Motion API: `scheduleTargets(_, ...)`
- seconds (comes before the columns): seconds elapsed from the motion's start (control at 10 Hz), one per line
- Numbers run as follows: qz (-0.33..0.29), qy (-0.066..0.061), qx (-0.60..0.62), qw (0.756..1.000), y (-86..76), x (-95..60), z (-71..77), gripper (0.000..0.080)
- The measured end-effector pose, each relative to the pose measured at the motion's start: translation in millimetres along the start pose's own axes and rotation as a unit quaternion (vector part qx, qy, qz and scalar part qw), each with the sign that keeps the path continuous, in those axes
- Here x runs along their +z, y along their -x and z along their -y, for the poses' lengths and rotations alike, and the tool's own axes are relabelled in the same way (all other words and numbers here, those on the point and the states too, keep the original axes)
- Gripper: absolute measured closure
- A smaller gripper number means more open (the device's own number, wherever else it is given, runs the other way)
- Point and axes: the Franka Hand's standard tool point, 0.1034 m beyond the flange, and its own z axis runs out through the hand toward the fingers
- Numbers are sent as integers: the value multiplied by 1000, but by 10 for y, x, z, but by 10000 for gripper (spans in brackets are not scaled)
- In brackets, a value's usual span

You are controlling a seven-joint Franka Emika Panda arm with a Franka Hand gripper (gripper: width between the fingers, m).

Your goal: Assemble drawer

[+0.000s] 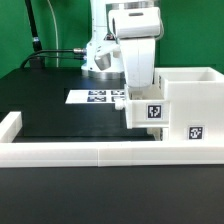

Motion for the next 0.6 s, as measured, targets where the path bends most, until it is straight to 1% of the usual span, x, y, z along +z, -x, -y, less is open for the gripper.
scheduleTargets(0.1, 0, 1, 0, 1000, -1, -16, 5, 538)
scheduleTargets(0.2, 1, 3, 0, 1000, -6, -50, 6, 356)
scheduleTargets(0.3, 2, 4, 4, 1000, -17, -96, 9, 228)
scheduleTargets(0.4, 4, 3, 11, 1000, -32, -160, 12, 228)
scheduleTargets(0.5, 7, 2, 12, 1000, -32, -261, 8, 165)
scheduleTargets(0.6, 10, 3, 13, 1000, -11, -363, -5, 154)
